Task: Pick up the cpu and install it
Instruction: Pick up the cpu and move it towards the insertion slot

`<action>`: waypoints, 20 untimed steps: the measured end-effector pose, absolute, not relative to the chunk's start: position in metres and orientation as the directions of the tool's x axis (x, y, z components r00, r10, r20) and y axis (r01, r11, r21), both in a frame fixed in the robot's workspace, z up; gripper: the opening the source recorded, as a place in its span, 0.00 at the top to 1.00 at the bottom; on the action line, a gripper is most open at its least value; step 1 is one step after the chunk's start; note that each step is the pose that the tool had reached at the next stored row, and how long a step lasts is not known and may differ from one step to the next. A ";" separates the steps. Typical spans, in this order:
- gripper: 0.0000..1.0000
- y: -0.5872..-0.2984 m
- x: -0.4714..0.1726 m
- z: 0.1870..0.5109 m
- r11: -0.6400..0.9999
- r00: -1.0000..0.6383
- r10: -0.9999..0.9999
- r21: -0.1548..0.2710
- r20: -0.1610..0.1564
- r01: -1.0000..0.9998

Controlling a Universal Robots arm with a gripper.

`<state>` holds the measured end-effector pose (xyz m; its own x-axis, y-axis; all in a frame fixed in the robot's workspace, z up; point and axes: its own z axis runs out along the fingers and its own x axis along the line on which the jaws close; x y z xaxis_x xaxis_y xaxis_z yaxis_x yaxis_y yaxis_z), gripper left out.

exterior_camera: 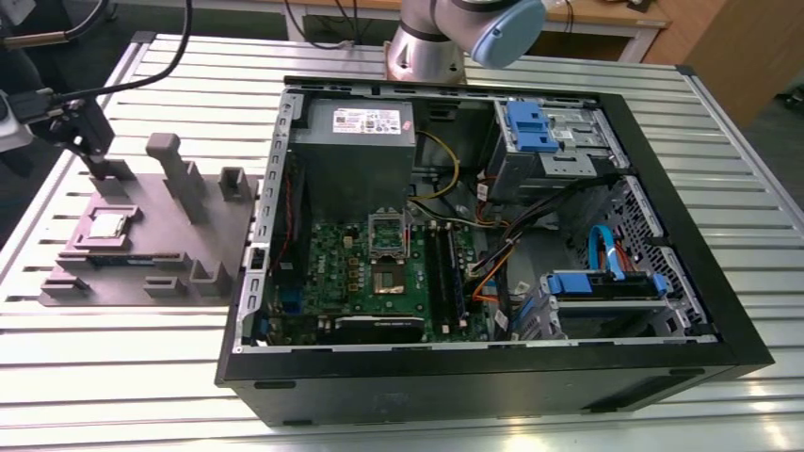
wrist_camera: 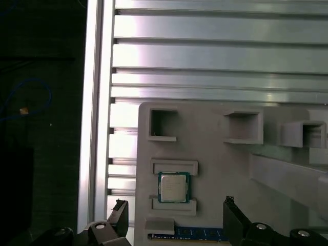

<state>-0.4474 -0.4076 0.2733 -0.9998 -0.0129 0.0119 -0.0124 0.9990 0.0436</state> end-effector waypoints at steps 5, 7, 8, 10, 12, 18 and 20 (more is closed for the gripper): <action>0.18 -0.408 -0.447 0.271 0.999 -1.000 -0.008 0.043 0.012 -0.008; 0.18 -0.408 -0.447 0.271 0.999 -1.000 -0.008 0.044 0.012 -0.008; 0.18 -0.408 -0.447 0.271 0.999 -1.000 -0.008 0.044 0.012 -0.008; 0.18 -0.408 -0.447 0.271 0.999 -1.000 -0.008 0.044 0.012 -0.008; 0.18 -0.408 -0.447 0.271 0.999 -1.000 -0.008 0.044 0.012 -0.008; 0.18 -0.408 -0.447 0.271 0.999 -1.000 -0.007 0.044 0.012 -0.007; 0.18 -0.408 -0.447 0.270 0.999 -1.000 0.001 0.044 0.012 0.001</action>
<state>-0.4472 -0.4076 0.2701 -0.9999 0.0006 0.0119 0.0011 0.9991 0.0436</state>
